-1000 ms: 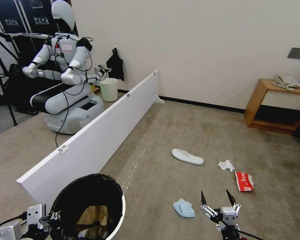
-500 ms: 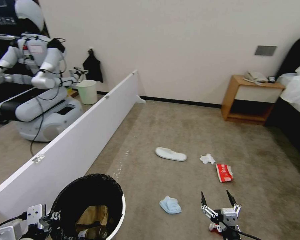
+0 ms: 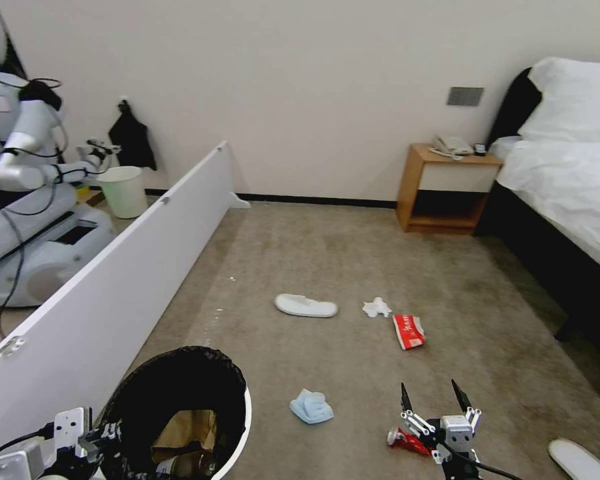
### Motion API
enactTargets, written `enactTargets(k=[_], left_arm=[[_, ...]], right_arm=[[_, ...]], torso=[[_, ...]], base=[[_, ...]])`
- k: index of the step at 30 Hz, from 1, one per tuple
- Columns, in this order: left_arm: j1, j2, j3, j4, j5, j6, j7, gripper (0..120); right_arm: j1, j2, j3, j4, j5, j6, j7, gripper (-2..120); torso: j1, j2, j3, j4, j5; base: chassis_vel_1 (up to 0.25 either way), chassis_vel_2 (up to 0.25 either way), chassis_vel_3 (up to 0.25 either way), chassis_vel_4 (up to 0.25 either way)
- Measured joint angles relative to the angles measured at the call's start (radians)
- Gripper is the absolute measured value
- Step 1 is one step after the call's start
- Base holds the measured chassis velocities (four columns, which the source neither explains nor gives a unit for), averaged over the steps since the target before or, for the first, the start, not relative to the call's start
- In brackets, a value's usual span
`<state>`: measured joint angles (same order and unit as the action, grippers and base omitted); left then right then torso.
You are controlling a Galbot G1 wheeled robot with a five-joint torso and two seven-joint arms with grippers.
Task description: Pick up the trash bin, then pick up the garbage from the floor and place it into the trash bin.
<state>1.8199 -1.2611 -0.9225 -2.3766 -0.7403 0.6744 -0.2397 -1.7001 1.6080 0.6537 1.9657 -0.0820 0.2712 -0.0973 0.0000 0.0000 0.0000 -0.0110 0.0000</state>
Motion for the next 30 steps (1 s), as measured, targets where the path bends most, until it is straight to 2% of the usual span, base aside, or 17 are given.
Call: enactTargets(k=[12,17,30], left_arm=[[-0.001,0.0,-0.002,-0.001,-0.001,0.0,-0.002,3],[-0.001,-0.001,-0.003,-0.003,-0.002,0.0,-0.004,3],[0.0,-0.001,-0.002,-0.005,-0.002,0.0,-0.004,3]], right_arm=[[-0.002,0.0,-0.007,-0.002,0.001,-0.002,-0.003,100],[-0.008,0.0,-0.014,0.0,0.0,-0.005,-0.004,100],[-0.011,0.0,-0.012,0.005,0.0,-0.007,-0.006,100]], torso=[[0.0,0.0,0.0,-0.0002,0.0],[0.0,0.0,0.0,0.0005,0.0],[0.0,0.0,0.0,0.0,0.0]], base=[[-0.063,-0.063,-0.055,-0.063],[0.0,0.0,0.0,0.0],[0.0,0.0,0.0,0.0]])
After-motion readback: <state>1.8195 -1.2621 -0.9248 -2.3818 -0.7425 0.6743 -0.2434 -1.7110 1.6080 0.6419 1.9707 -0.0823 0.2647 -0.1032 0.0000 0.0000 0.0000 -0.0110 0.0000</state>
